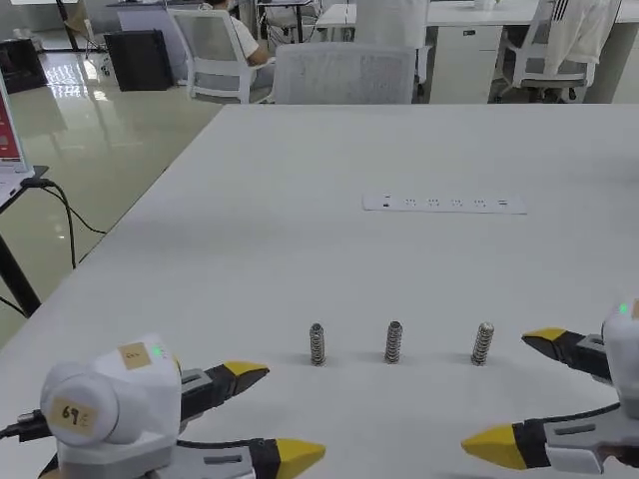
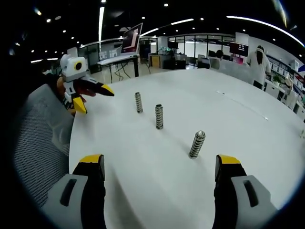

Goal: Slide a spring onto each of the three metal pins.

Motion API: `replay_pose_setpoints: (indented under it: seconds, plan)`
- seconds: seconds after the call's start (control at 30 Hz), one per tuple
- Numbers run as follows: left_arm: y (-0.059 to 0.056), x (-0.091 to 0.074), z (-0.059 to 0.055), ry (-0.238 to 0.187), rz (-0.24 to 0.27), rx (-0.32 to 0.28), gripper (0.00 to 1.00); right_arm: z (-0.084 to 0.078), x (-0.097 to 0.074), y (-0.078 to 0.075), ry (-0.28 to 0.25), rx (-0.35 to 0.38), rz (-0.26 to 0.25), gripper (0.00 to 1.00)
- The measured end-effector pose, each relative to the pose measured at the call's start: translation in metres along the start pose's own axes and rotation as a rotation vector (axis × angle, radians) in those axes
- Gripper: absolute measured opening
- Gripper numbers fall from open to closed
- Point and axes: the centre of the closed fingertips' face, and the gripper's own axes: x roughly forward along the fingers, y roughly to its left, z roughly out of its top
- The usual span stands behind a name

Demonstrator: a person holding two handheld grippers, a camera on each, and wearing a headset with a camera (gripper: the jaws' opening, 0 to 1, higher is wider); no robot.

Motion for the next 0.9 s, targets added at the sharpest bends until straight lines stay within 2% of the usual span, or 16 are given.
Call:
replay_pose_setpoints:
  seconds: [0.53, 0.9]
  plan:
    - [0.0052, -0.0016, -0.0021, -0.011, 0.029, -0.023, 0.66, 0.0012, -0.0039, 0.0049, -0.044, 0.012, -0.011, 0.96]
    - [0.0095, -0.0029, -0.0033, -0.021, 0.052, -0.049, 0.77, 0.0015, -0.0083, 0.0056, -0.070, 0.031, -0.029, 0.96]
